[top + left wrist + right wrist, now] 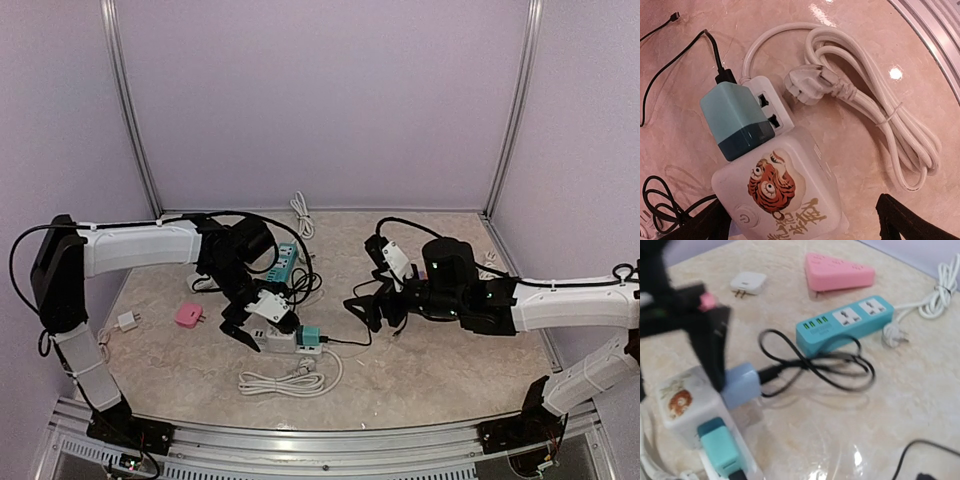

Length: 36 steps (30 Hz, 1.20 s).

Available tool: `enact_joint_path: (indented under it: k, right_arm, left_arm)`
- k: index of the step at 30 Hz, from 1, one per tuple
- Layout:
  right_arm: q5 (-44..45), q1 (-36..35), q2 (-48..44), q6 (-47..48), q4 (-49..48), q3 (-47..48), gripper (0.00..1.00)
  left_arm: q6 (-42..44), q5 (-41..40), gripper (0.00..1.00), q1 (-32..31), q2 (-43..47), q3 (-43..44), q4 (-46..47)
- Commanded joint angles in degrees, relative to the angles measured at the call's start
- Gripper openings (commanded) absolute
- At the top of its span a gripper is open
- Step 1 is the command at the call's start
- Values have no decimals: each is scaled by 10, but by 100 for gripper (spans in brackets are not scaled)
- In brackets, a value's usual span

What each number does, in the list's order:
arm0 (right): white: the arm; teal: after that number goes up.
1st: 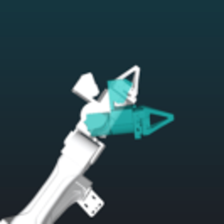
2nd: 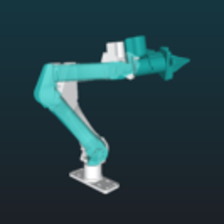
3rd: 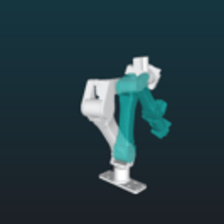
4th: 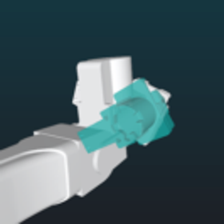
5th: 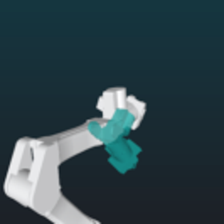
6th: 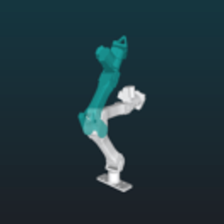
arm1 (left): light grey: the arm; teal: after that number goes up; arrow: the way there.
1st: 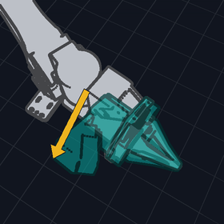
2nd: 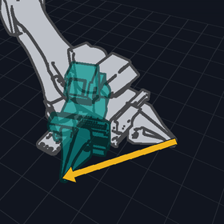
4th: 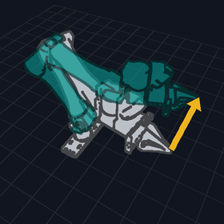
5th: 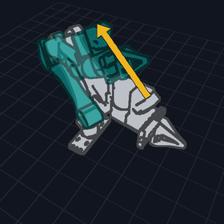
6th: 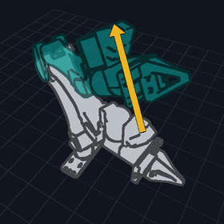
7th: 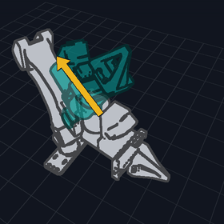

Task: Insert the plug
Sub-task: Insert the plug into the socket.

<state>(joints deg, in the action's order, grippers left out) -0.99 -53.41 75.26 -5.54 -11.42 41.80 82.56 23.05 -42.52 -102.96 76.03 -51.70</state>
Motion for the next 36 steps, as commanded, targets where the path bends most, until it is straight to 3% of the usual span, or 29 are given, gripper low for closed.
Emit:
enact_joint_path:
  k: [1,10,18,24,27,31,36]
  right_arm:
    - [13,-8,-17,-58,22,15,100]
    - [49,-21,0,-112,56,55,100]
    - [203,-19,1,-149,154,111,100]
    - [272,-7,-7,-183,241,150,100]
    - [275,6,-25,-204,247,140,99]
    - [254,16,-41,-222,245,128,100]
    - [208,16,-44,-233,243,125,100]
  left_arm:
    - [12,-35,99,-6,62,-44,-24]
    - [-53,-41,99,-7,151,-105,27]
    - [-161,-100,99,38,219,-95,-14]
    - [-293,-236,99,117,255,-72,-37]
    - [-408,-295,99,185,224,-5,-118]
    - [-522,-264,99,291,152,52,-193]
    - [-552,-240,96,362,151,9,-171]
